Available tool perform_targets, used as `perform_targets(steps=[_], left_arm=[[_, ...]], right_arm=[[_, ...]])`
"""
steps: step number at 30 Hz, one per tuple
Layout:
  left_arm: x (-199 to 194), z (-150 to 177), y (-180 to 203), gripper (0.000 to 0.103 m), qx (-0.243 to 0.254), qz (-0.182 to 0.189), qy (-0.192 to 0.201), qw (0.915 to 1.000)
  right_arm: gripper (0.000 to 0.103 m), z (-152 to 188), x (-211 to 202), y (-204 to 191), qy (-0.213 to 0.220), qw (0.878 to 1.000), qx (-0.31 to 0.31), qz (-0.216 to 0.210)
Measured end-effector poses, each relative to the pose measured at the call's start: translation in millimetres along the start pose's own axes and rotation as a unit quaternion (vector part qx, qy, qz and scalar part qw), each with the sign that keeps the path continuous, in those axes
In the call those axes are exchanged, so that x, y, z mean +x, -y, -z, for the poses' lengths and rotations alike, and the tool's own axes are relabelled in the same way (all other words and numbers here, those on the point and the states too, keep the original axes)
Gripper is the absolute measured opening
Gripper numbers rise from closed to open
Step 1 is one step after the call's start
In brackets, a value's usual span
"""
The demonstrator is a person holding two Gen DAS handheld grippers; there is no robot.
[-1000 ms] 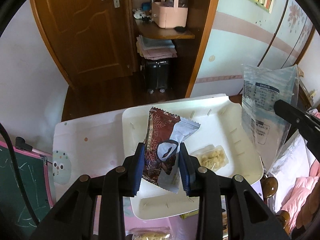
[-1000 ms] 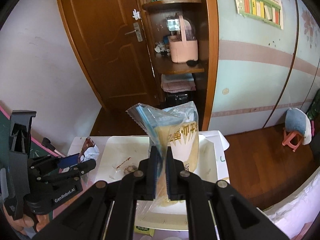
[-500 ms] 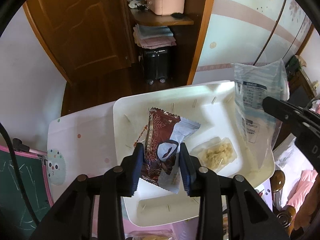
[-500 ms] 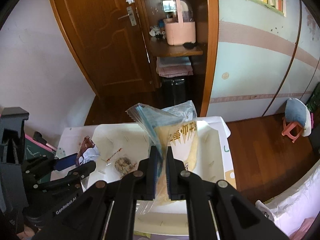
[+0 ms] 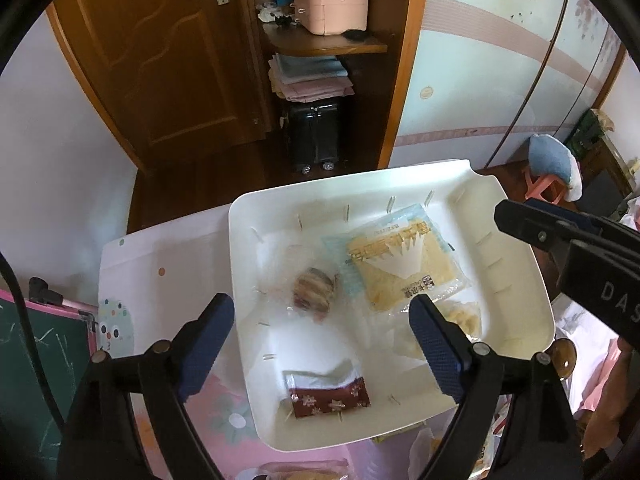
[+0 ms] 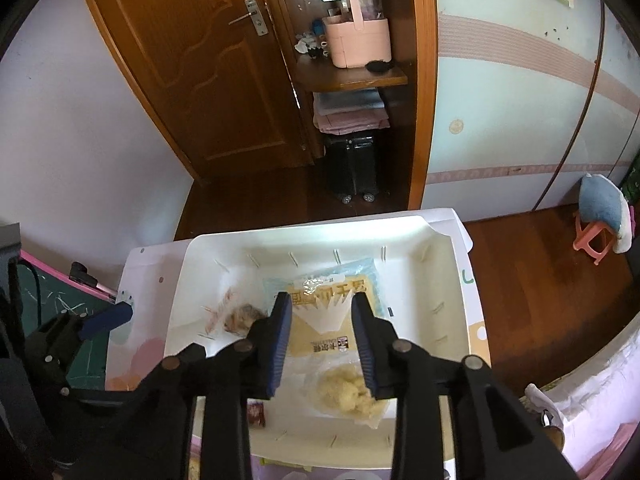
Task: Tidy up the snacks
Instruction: 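Withdraw both tools from the tray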
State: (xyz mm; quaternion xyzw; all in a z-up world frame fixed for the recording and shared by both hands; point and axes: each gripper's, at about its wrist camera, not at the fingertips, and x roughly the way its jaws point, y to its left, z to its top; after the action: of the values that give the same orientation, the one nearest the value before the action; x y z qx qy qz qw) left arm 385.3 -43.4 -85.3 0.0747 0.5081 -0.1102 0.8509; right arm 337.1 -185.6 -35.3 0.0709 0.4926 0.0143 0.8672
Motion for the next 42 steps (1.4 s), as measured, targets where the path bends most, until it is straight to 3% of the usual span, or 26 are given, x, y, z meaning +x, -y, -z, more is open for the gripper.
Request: perform_targets(steps=[14, 25, 42], left_arm=[[-24.7, 12.4, 0.3, 0.089, -0.028, -0.002, 0.015, 0.9995], [-66.9, 30.2, 7.5, 0.088, -0.032, -0.009, 0.037, 0.9988], [-138.9, 92.2, 12.6, 0.089, -0.048, -0.024, 0.061, 0.9967]], right_arm=[[0.038, 6.1, -22.7, 4.9, 0.004, 1.000, 0.005, -0.017], [0.043, 20.8, -60.2, 5.6, 0.020, 1.000, 0.000, -0.023], [0.051, 72.5, -128.3, -4.6, 0.043, 0.999, -0.017, -0.028]])
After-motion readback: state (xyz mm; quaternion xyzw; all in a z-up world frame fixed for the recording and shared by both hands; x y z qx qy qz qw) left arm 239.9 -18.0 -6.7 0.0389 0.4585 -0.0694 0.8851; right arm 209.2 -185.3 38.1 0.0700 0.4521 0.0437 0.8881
